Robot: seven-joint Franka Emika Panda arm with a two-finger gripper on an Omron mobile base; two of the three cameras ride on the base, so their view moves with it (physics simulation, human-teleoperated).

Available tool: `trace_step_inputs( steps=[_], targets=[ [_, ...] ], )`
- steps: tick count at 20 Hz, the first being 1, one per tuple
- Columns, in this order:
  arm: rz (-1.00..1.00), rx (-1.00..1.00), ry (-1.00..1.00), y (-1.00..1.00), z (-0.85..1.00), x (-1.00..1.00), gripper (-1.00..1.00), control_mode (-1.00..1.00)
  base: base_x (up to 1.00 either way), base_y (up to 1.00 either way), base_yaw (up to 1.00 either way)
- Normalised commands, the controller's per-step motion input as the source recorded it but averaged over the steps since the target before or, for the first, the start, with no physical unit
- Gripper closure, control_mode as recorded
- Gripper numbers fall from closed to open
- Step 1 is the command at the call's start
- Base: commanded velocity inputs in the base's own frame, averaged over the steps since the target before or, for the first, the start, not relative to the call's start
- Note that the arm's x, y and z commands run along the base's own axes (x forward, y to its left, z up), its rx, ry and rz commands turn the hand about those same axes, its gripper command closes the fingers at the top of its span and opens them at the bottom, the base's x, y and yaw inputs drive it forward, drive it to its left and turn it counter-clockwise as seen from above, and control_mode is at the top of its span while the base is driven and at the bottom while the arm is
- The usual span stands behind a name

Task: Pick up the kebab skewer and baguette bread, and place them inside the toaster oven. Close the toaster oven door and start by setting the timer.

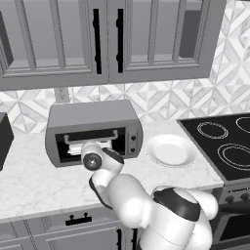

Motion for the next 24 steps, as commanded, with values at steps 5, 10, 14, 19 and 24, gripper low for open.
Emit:
trace_step_inputs(
  steps=[5, 10, 14, 19, 24],
  targets=[
    [0.0, 0.0, 0.0, -0.09, -0.27, 0.0, -1.0, -1.0, 0.0, 0.0, 0.0],
    [0.0, 0.0, 0.0, -0.21, -0.21, 0.01, -1.0, -1.0, 0.0, 0.0, 0.0],
    [0.0, 0.0, 0.0, -0.53, 0.0, -0.03, -1.0, -1.0, 0.0, 0.0, 0.0],
    [0.0, 0.0, 0.0, -0.7, 0.0, 0.0, -1.0, -1.0, 0.0, 0.0, 0.0],
    [0.0, 0.0, 0.0, -0.62, 0.0, 0.0, -1.0, -1.0, 0.0, 0.0, 0.0]
  ],
)
